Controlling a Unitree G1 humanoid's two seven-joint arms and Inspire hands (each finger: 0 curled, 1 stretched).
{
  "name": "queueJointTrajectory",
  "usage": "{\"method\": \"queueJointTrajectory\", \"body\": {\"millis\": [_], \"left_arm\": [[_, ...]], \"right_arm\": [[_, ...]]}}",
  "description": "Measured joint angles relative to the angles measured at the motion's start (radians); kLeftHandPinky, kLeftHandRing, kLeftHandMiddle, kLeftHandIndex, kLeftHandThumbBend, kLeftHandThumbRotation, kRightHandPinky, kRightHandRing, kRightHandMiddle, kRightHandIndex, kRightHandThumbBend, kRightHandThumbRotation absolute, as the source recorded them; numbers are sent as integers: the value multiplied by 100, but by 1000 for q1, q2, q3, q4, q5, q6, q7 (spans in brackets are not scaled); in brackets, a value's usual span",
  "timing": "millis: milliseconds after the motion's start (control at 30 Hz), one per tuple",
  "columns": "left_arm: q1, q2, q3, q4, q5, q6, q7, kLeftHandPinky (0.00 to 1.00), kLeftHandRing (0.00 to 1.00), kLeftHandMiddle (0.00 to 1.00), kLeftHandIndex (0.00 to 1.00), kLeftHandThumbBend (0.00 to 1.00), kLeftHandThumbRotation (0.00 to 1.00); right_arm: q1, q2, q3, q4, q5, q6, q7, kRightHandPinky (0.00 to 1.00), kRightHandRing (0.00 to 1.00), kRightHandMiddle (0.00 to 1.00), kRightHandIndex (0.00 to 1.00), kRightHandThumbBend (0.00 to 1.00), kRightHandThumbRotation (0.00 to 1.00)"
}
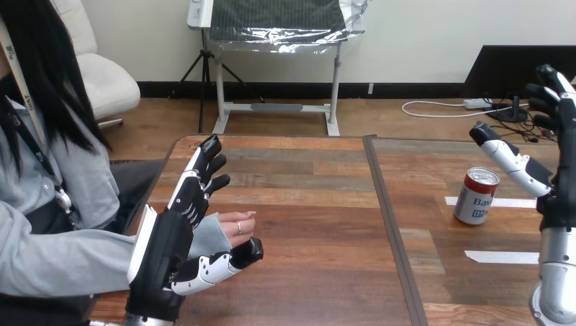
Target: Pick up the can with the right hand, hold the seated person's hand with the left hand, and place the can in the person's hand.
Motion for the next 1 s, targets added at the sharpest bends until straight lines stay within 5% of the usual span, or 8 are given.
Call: {"method": "queueJointTrajectory", "body": {"millis": [1000], "left_arm": [[0, 0, 0, 0, -3, 0, -3, 87, 94, 96, 94, 100, 52]], "right_arm": [[-94, -26, -2, 244, 49, -4, 8, 86, 89, 91, 93, 100, 58]]}}
